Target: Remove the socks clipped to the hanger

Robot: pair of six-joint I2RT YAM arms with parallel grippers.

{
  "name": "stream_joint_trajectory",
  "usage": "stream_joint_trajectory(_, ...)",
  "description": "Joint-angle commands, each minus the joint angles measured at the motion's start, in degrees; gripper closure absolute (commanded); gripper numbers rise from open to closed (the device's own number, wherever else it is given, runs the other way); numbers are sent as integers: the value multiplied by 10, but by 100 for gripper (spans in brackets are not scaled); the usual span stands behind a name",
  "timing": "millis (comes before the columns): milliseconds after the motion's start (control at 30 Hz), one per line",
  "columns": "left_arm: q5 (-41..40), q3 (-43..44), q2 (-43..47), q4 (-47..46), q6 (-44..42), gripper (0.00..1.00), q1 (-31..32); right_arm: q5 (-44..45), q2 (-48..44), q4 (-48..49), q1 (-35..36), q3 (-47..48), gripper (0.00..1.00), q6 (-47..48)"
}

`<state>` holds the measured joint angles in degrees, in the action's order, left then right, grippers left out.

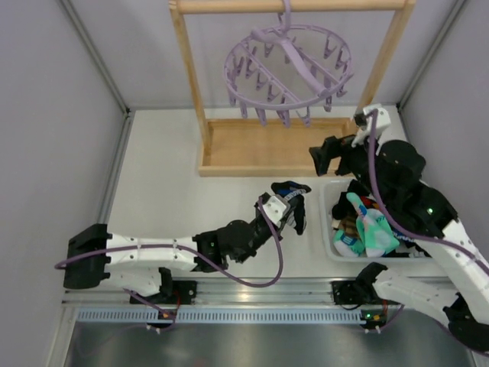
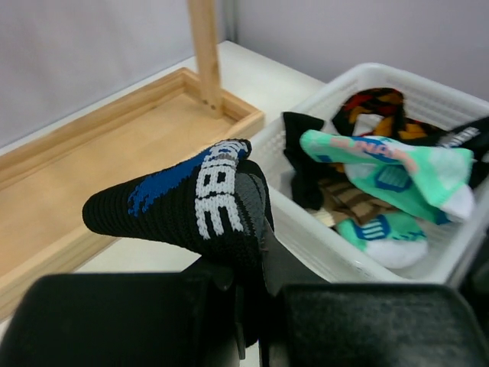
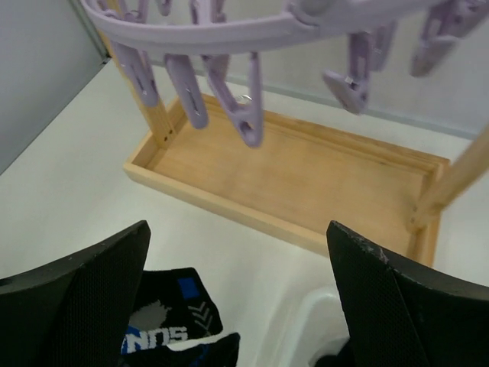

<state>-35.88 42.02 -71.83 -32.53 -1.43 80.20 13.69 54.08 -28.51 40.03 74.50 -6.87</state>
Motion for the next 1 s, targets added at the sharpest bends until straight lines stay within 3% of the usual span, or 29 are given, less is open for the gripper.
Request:
stream_joint_trajectory(0, 120, 48, 4, 29, 26, 100, 0, 93, -85, -83, 5, -16, 6, -15)
stream_joint_trajectory(233, 186, 222, -109, 64, -30, 100, -4, 181, -192, -179, 5, -8, 4, -49)
stream_joint_trajectory(533, 324, 520, -396, 202, -30, 100, -44, 221, -246, -218, 5, 21, 4, -53)
stream_joint_trajectory(967, 440, 581, -635, 261, 117, 100, -53, 203, -278, -190, 6, -38, 4, -54)
